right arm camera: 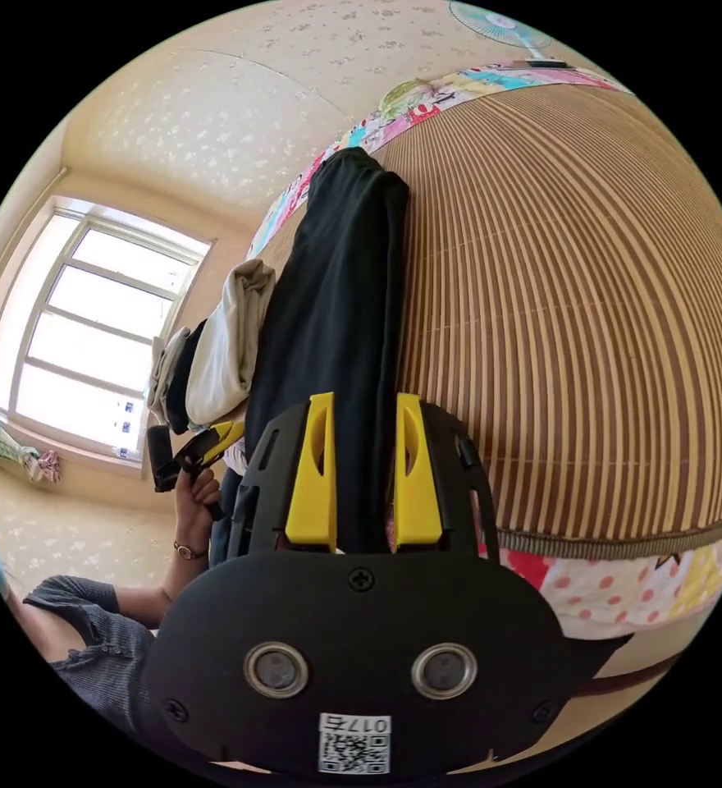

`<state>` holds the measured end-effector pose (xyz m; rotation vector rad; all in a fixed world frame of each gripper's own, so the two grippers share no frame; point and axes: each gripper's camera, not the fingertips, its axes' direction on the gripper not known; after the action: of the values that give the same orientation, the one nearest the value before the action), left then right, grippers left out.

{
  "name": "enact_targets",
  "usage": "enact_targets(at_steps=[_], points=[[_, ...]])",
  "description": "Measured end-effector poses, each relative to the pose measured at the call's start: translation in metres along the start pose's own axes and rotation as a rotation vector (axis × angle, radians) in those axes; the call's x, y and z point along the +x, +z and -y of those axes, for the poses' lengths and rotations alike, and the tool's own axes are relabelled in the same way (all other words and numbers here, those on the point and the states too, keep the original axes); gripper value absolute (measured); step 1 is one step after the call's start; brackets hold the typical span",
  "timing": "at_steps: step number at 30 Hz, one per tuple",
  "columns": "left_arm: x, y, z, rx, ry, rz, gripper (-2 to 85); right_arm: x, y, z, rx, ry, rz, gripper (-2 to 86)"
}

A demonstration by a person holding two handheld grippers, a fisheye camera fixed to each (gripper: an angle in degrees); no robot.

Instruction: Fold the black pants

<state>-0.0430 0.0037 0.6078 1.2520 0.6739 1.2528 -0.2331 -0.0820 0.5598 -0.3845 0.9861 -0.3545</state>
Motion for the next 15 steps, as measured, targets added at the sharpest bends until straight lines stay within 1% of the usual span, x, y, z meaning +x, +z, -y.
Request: enact_targets(at_steps=[1, 3, 4, 5, 6, 8, 11, 14, 15], points=[[0.001, 0.001, 0.0, 0.008, 0.0, -0.003, 12.1, -0.001, 0.002, 0.0, 0.0, -0.001, -0.001, 8.3], [0.003, 0.004, -0.002, -0.019, 0.014, -0.013, 8.8, -0.006, -0.002, -0.006, 0.002, -0.028, -0.082, 4.7], [0.002, 0.01, -0.005, -0.072, 0.008, -0.037, 8.5, -0.006, -0.008, -0.011, 0.026, -0.035, -0.072, 4.4], [0.002, 0.011, -0.011, -0.088, 0.001, -0.079, 8.9, -0.002, -0.021, -0.018, 0.061, -0.034, -0.026, 3.9], [0.002, 0.009, -0.014, -0.079, 0.006, -0.102, 9.4, 0.007, -0.032, -0.025, 0.07, -0.005, 0.012, 3.7], [0.003, 0.001, -0.025, -0.063, 0.023, -0.123, 10.1, 0.023, -0.046, -0.036, 0.097, 0.058, 0.001, 3.6], [-0.001, -0.004, -0.027, -0.055, 0.014, -0.139, 10.9, 0.046, -0.062, -0.052, 0.142, 0.118, -0.016, 4.2], [-0.006, 0.002, -0.021, -0.073, -0.013, -0.213, 12.1, 0.06, -0.064, -0.051, 0.103, 0.125, 0.055, 6.6], [-0.006, 0.005, -0.019, -0.081, -0.016, -0.231, 12.2, 0.064, -0.065, -0.048, 0.091, 0.115, 0.116, 8.4]])
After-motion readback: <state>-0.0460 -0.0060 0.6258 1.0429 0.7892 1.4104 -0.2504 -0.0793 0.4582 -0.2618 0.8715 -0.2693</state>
